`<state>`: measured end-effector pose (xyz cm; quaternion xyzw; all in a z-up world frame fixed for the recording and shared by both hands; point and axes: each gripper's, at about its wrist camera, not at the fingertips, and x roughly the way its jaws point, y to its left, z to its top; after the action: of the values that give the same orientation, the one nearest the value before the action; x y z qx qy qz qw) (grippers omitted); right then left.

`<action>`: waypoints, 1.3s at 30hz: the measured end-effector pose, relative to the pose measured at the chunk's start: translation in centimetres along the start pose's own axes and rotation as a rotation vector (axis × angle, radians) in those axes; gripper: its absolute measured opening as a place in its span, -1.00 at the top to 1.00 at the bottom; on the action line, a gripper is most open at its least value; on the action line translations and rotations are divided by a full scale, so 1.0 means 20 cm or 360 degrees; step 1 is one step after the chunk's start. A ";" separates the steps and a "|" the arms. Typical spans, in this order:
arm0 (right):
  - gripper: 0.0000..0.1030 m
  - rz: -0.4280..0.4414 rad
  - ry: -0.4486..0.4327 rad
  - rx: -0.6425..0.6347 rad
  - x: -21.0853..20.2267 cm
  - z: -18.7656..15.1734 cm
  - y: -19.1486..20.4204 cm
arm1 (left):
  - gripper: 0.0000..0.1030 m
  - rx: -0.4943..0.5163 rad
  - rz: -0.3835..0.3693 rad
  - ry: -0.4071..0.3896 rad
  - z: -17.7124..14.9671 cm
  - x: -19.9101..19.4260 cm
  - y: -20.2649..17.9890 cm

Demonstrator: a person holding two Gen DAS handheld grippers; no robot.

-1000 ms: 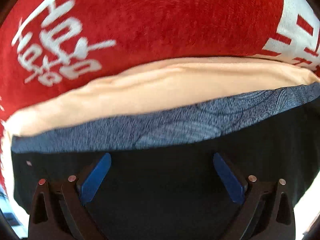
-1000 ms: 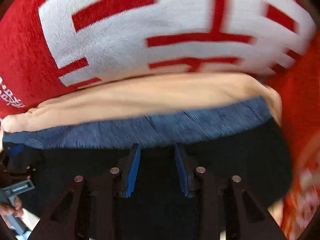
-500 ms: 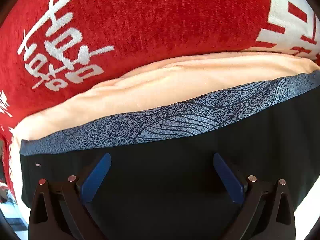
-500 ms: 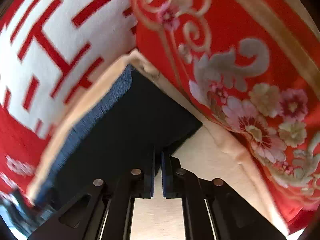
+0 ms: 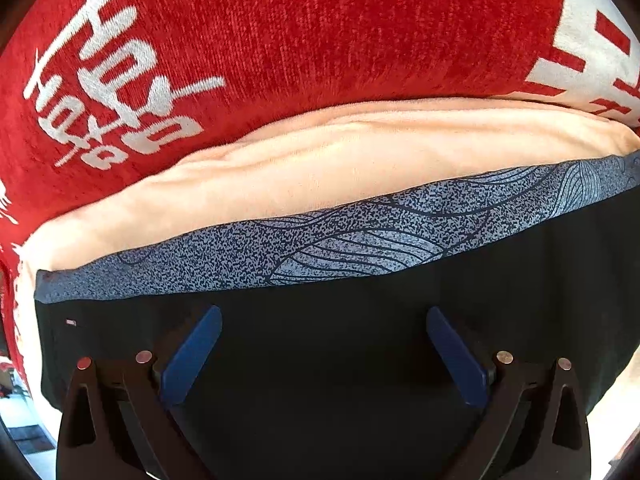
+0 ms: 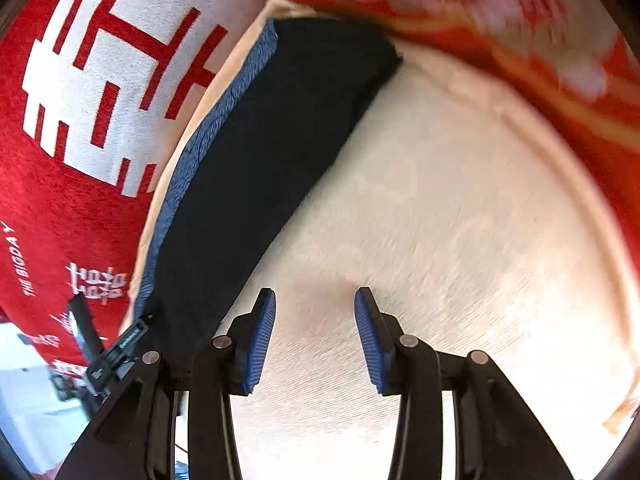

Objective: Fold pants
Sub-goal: 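Grasp the pant leg ends with the right tool and lift them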

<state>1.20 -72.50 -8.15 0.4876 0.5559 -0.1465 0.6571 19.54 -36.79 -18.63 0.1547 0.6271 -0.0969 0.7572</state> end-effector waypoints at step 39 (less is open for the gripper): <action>0.67 0.0369 -0.0376 -0.0110 -0.14 0.18 0.24 | -0.36 0.0134 -0.0307 -0.0049 0.05 -0.14 -0.67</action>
<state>5.94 -74.05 -3.84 0.5049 0.4194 -0.1067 0.7469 15.42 -49.82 -17.32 0.1238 0.6228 -0.1981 0.7467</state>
